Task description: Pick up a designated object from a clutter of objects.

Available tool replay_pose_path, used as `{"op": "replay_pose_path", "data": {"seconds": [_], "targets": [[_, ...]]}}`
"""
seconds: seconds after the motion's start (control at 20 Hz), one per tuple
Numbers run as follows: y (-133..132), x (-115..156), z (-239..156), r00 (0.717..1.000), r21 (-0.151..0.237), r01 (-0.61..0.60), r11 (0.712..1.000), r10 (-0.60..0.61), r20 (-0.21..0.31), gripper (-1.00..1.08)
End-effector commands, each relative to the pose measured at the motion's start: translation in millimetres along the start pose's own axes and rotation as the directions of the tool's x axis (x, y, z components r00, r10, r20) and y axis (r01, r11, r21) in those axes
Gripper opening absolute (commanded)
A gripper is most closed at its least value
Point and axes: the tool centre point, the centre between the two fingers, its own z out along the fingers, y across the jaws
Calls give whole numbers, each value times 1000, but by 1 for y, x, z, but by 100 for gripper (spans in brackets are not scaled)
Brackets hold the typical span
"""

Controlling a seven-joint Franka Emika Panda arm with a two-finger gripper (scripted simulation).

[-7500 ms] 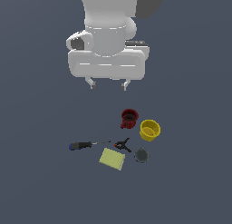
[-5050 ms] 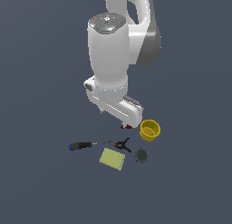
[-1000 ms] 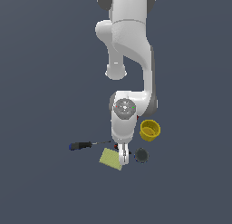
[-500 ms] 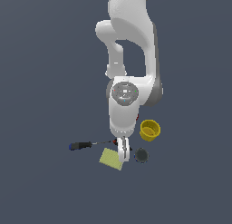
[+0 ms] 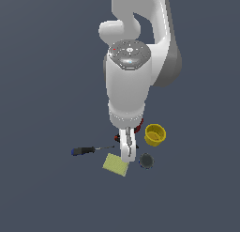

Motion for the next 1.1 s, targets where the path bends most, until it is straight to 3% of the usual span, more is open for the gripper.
{"op": "replay_pose_path", "data": {"seconds": [0.0,0.5,1.05], "targets": [[-3,2,-27,1000,-3,1,1000,-1,0,-100],[-16,7,-104,1000,-9,4,1000,-4,1,-100],[-22,8,-128,1000,-11,5,1000,-5,2,-100]]}}
